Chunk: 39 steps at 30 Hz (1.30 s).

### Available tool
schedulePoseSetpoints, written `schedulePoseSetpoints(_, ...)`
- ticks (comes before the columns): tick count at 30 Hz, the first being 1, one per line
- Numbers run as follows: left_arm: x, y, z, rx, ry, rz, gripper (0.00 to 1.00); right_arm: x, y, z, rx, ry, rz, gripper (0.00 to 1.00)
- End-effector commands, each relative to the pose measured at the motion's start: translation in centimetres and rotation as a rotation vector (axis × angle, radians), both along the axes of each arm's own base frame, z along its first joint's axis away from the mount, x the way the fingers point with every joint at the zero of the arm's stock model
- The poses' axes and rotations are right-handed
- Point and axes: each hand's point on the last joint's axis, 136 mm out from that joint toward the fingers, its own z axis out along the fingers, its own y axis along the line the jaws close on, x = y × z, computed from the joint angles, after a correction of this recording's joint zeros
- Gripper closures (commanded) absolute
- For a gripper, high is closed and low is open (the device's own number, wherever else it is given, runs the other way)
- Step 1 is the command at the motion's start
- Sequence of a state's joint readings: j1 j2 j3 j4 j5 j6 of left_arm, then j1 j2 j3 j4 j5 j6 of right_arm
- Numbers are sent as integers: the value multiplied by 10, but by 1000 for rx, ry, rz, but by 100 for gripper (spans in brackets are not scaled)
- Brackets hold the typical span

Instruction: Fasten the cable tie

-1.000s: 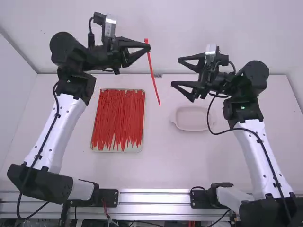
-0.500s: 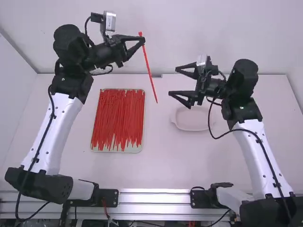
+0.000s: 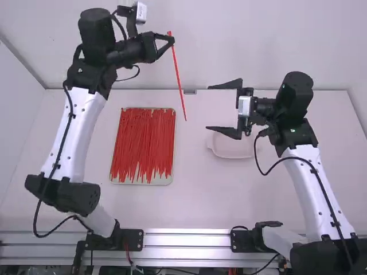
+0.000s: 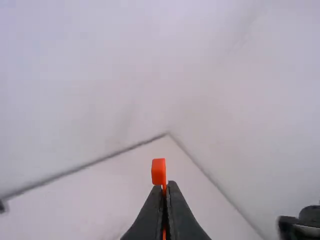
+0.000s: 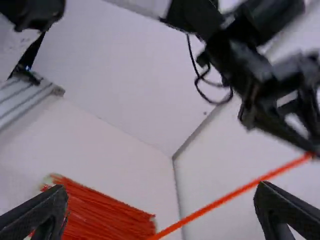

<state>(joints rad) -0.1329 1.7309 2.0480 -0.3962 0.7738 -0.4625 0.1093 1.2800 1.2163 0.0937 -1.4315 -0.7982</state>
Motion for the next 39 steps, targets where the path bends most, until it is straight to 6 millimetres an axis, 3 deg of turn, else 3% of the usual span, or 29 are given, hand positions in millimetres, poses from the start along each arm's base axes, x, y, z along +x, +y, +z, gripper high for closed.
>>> schedulePoseSetpoints(1, -5, -1, 11, -53, 40, -25, 98, -7, -1, 10, 6, -192, 36, 1)
schedulePoseSetpoints(8, -36, -23, 2, -152, 200, -262, 98, -8, 1, 10, 8, -307, 45, 1)
schedulePoseSetpoints(13, -53, -35, -7, -254, 427, -367, 98, -13, 7, 9, 14, -466, 68, 1)
schedulePoseSetpoints(19, -59, -38, -12, -342, 648, -378, 98, -23, 19, 9, 34, -664, 114, 1)
schedulePoseSetpoints(26, -60, -39, -13, -412, 815, -351, 98, -36, 32, 9, 59, -757, 166, 1)
schedulePoseSetpoints(32, -59, -35, -12, -415, 812, -348, 98, -45, 41, 9, 75, -776, 201, 1)
schedulePoseSetpoints(38, -64, -40, -11, -403, 801, -378, 98, -50, 45, 9, 83, -780, 221, 13)
schedulePoseSetpoints(39, -63, -38, -11, -397, 784, -379, 98, -51, 46, 10, 87, -780, 229, 21)
